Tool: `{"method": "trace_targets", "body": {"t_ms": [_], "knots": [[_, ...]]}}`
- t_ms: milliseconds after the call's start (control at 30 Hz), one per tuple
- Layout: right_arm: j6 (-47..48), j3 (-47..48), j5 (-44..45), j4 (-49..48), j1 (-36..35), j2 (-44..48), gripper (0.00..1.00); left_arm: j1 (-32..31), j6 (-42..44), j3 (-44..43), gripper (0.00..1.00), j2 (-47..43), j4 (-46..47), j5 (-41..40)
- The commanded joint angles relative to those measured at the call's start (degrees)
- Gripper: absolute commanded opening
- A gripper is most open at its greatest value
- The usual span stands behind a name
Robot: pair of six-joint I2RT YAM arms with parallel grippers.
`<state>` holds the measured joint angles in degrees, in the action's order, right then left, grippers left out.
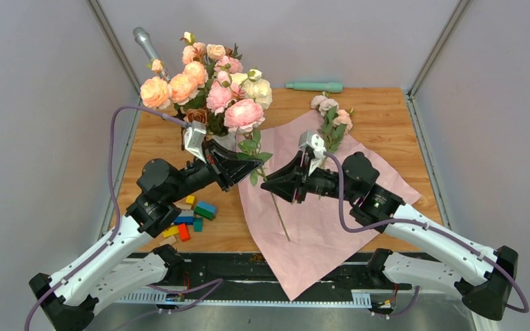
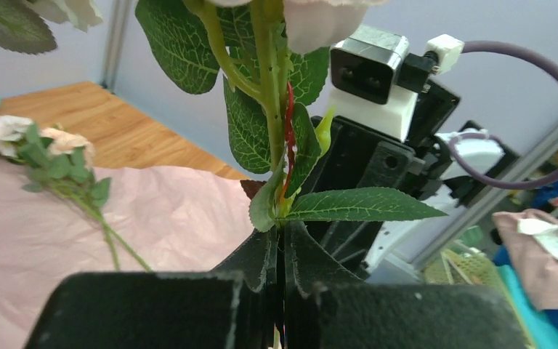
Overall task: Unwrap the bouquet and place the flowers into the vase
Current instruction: Insert the fake flower into the vase.
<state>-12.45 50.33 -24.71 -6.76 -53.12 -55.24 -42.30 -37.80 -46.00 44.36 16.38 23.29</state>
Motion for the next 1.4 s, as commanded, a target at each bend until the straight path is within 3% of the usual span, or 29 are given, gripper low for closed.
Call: {"method": "trace_targets", "body": {"t_ms": [0,133,367,533,733,933,1367], "knots": [[2.2,2.4,4.2,1.1,-0.2,2.2,0.37,-0.1,11.6,-4.9,0.00,-1.2,-6.0,-4.0],[2.7,1.9,11.9,3.9,-0.2,4.5,0.71,-0.2,23.3,-9.0,0.00,-2.0,-14.5,-8.3],[4.0,-1.8,24.0,5.7,-0.1,10.4,0.91,-0.1,36.9,-12.1,0.00,-3.3,-19.1,-16.2],[4.8,-3.5,31.8,8.4,2.8,13.7,0.96,-0.1,43.2,-15.1,0.00,-2.3,-19.3,-21.8],[4.7,-5.6,31.2,10.5,11.0,16.0,0.96,0.6,46.8,-21.2,0.00,1.2,-21.4,-25.1],[1.2,-8.5,23.7,11.0,22.7,15.7,0.95,4.9,44.9,-23.5,0.00,2.7,-18.6,-21.5],[-1.0,-12.2,20.4,10.5,27.8,15.5,0.95,9.1,42.9,-31.5,0.00,8.8,-16.8,-15.3]]}}
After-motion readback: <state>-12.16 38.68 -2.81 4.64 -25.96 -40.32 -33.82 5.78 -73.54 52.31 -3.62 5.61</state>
